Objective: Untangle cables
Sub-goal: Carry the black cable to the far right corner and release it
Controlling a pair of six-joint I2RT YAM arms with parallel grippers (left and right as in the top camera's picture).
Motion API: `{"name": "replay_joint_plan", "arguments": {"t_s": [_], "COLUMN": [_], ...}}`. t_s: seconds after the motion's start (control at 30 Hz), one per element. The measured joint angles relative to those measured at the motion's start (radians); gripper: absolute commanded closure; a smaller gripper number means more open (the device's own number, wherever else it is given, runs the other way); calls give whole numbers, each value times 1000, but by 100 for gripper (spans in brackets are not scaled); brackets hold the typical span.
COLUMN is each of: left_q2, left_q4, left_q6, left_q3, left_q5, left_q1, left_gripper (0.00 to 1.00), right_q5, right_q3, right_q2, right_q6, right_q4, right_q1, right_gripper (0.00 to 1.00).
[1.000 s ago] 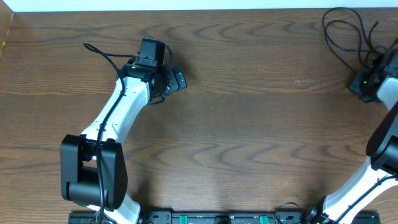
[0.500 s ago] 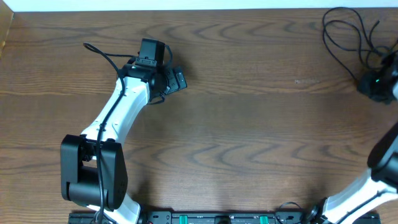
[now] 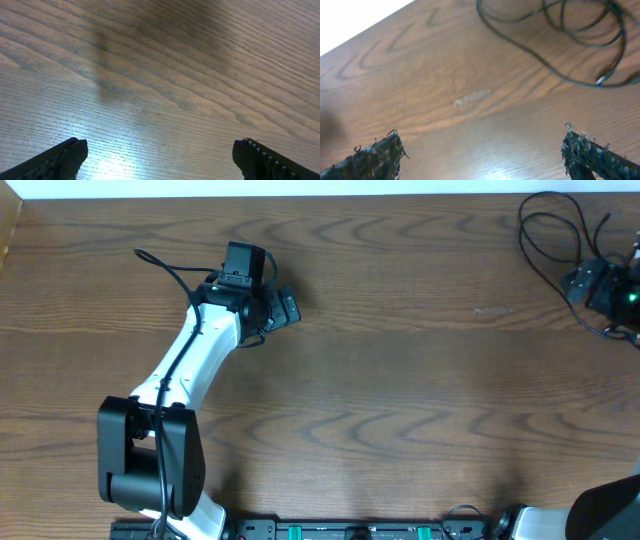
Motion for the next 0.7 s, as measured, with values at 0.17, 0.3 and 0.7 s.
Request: {"name": "replay_joint_plan", "arguments": {"t_s": [0.17,0.3,0.7], "left_q2": [0,0,0], "left_q4": [0,0,0], "left_q6": [0,0,0], "left_q3": [0,0,0], "left_q5": [0,0,0], "left_q1": [0,0,0], "left_gripper": [2,2,2], "right_q5": [-8,-11,-15], "right_q3": [-1,-4,-10], "right_q2": [0,0,0], "right_q6": [8,47,151], "right_q4": [-113,-143,-156], "right_q1": [12,26,69], "right_gripper": [1,1,1]}}
